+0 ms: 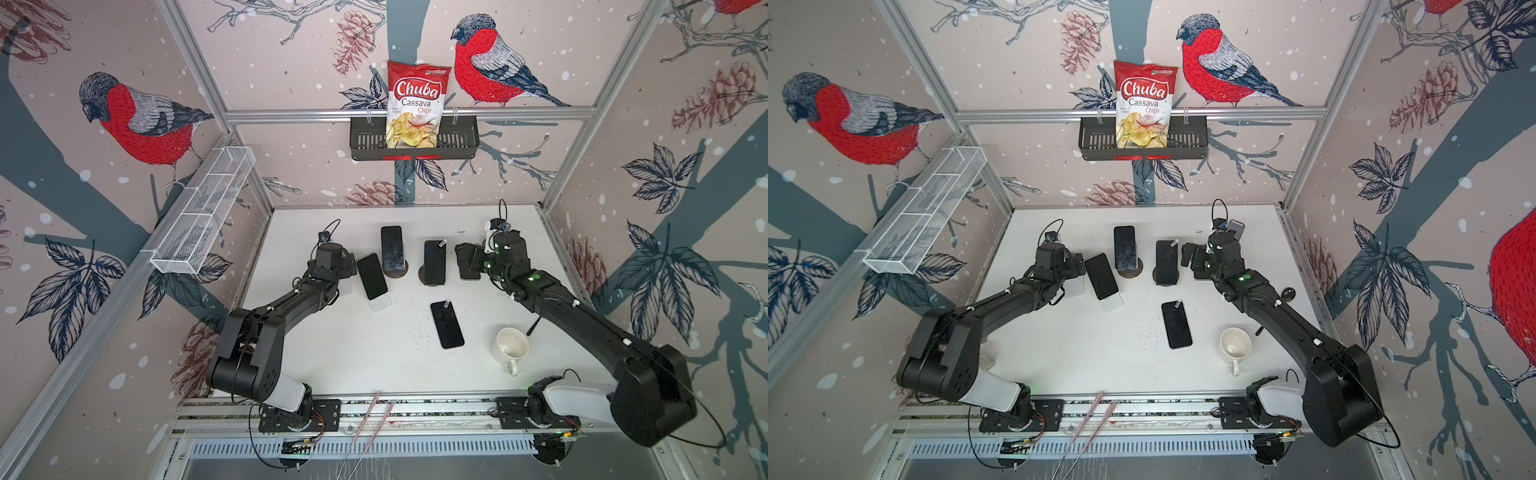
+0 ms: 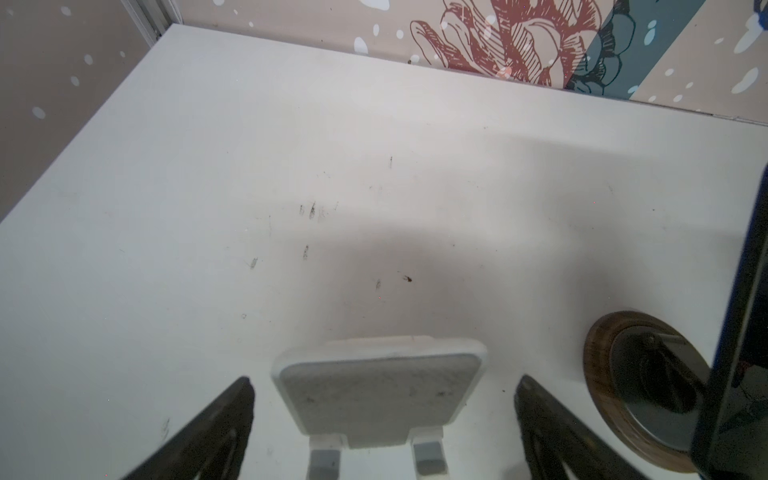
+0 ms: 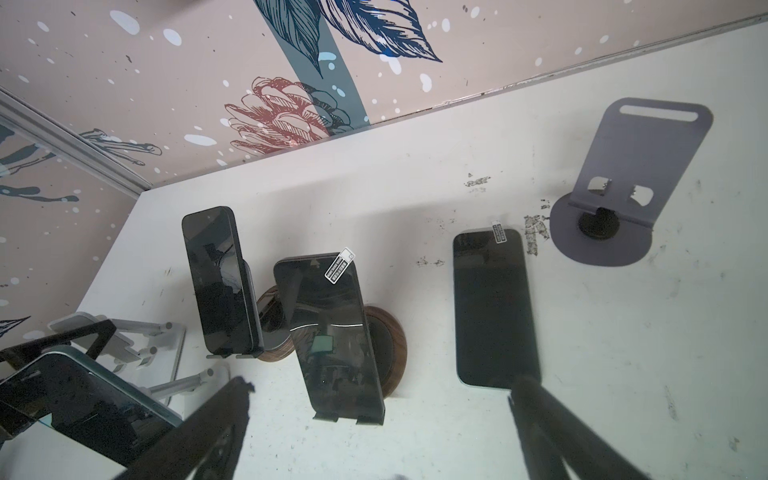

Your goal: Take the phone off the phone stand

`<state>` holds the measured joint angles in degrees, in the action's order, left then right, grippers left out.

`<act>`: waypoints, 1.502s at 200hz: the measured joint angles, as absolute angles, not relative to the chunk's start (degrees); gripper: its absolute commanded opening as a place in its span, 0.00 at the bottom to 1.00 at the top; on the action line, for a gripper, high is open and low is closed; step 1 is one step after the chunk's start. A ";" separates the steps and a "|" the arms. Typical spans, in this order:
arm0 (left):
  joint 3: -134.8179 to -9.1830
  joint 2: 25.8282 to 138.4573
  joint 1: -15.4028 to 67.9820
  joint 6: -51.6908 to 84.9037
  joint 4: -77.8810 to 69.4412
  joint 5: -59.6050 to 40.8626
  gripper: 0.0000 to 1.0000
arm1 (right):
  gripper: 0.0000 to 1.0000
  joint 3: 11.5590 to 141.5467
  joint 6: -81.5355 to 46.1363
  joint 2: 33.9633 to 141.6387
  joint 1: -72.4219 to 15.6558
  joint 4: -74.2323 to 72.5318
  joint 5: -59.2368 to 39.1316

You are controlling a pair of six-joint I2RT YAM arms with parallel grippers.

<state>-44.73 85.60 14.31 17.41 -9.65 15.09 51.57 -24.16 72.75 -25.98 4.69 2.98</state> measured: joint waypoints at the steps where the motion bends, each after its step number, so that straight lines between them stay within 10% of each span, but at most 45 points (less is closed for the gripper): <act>1: -44.75 85.49 14.31 17.39 -9.61 15.11 0.97 | 0.99 51.57 -24.16 72.75 -25.98 4.67 2.98; 163: -43.99 69.41 14.09 21.21 0.71 22.02 0.97 | 0.99 53.12 -22.44 76.25 -27.42 4.67 0.36; 300: -33.56 49.93 15.40 28.71 3.86 4.54 0.96 | 0.99 53.21 -17.30 81.38 -36.62 1.87 -0.21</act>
